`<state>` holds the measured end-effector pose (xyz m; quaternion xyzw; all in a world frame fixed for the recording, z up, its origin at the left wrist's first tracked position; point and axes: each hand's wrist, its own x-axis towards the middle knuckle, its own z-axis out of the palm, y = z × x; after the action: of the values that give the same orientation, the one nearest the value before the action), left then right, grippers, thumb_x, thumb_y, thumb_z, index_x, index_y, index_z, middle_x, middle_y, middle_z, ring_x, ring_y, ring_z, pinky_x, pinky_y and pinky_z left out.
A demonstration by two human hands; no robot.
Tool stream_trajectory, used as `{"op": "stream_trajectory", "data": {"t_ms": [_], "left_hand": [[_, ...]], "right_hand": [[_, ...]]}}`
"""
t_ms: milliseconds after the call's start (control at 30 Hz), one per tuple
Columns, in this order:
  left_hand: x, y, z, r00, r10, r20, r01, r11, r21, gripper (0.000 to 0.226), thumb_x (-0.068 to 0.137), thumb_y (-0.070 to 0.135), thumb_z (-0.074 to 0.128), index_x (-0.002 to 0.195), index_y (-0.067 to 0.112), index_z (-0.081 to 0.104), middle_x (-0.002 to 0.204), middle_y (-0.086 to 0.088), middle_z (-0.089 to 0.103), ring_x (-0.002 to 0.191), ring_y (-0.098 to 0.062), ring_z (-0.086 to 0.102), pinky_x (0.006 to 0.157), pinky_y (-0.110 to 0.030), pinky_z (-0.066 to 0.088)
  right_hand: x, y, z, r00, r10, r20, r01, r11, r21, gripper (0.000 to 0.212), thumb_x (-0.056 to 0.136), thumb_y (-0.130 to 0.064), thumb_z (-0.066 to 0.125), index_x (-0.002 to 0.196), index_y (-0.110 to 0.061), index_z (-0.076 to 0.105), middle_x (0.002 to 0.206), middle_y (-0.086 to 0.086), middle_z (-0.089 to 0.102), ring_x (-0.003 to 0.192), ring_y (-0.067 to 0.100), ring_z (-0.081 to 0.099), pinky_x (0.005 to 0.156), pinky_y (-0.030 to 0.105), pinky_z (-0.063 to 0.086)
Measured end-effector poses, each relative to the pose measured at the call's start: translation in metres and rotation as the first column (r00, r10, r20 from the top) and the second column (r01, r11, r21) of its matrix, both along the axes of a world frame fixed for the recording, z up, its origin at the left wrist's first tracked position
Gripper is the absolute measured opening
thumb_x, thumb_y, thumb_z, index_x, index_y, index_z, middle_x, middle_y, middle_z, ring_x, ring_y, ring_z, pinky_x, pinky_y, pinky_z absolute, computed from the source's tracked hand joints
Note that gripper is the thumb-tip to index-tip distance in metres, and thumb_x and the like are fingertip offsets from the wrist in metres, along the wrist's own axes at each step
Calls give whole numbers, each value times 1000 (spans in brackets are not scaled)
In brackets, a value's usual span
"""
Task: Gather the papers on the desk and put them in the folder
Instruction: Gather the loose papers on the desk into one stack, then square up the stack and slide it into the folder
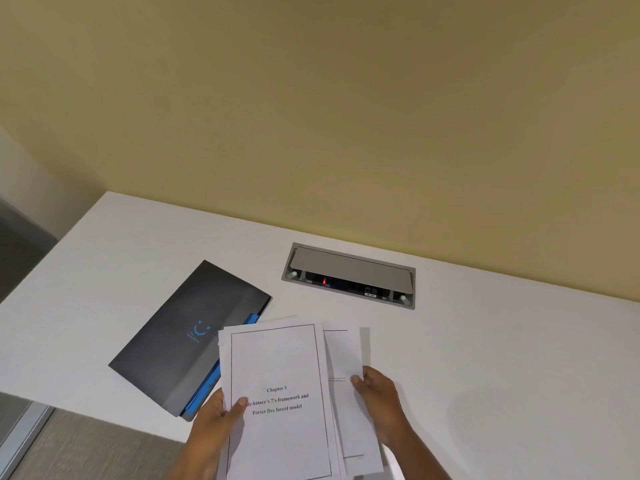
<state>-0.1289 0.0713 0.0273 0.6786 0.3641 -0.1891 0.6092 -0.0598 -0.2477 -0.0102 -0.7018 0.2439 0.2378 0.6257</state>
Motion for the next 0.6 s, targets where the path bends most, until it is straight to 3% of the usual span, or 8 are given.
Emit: {"op": "stream_trajectory", "data": {"t_ms": [133, 367, 533, 600], "left_hand": [[5, -8, 0, 997, -70, -24, 70, 997, 17, 38, 99, 21, 66, 136, 25, 56, 127, 1, 72, 123, -29, 63, 113, -55, 46], [14, -26, 6, 985, -150, -81, 153, 988, 25, 29, 100, 27, 63, 127, 26, 53, 128, 0, 65, 122, -26, 56, 110, -51, 44], [18, -34, 8, 984, -165, -68, 167, 986, 20, 24, 102, 24, 60, 126, 25, 55, 132, 0, 62, 129, -27, 53, 111, -47, 42], [22, -38, 11, 982, -168, -81, 170, 985, 17, 25, 103, 24, 58, 128, 23, 53, 131, 0, 59, 129, -28, 52, 110, -48, 42]], "right_hand": [[-15, 2, 7, 1000, 7, -7, -6, 991, 133, 25, 106, -12, 62, 114, -24, 81, 123, -1, 81, 120, 21, 75, 111, 44, 54], [-24, 15, 12, 997, 66, -48, -51, 962, 268, 25, 105, -22, 66, 126, -18, 77, 130, 12, 78, 121, 34, 74, 103, 51, 60], [-23, 16, 22, 984, 164, -65, -142, 955, 262, 36, 97, -24, 68, 132, -28, 73, 129, 7, 78, 121, 35, 74, 109, 59, 53], [-21, 14, 28, 982, 165, -95, -137, 959, 249, 38, 96, -25, 65, 133, -31, 72, 128, 4, 79, 124, 39, 71, 109, 55, 52]]}}
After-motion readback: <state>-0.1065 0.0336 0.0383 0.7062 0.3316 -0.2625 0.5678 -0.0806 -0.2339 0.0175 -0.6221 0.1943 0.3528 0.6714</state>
